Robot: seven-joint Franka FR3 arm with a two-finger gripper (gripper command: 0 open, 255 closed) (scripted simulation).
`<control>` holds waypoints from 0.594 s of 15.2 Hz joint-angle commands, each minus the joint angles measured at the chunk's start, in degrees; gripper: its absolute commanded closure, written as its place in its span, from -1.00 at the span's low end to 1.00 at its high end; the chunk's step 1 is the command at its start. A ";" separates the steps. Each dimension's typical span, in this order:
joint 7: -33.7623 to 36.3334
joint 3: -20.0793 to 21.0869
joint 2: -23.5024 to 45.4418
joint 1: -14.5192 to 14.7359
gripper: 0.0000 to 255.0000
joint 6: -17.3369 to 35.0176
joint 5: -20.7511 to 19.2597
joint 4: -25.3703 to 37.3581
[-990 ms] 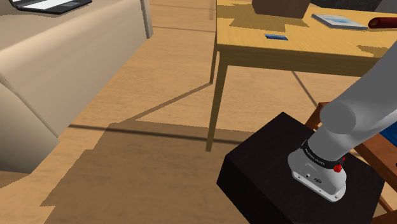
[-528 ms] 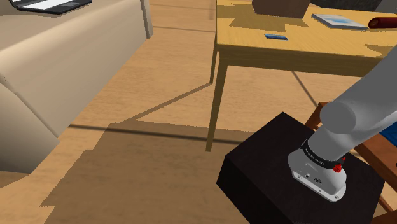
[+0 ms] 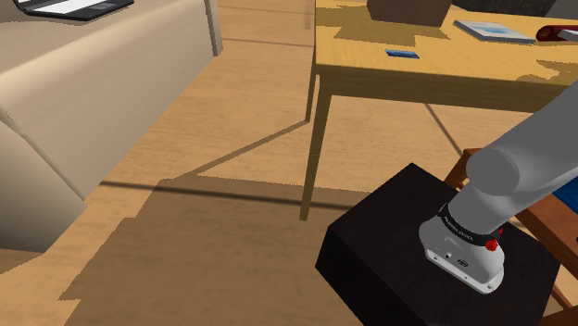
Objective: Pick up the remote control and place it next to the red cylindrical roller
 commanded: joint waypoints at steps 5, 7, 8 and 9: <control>1.74 1.24 -2.71 -0.23 1.00 4.64 -2.21 -6.20; 2.06 1.43 -3.18 -0.32 1.00 5.81 -2.59 -7.66; 2.05 1.41 -3.16 -0.31 1.00 5.81 -2.58 -7.64; 2.05 1.41 -3.16 -0.32 1.00 5.81 -2.57 -7.64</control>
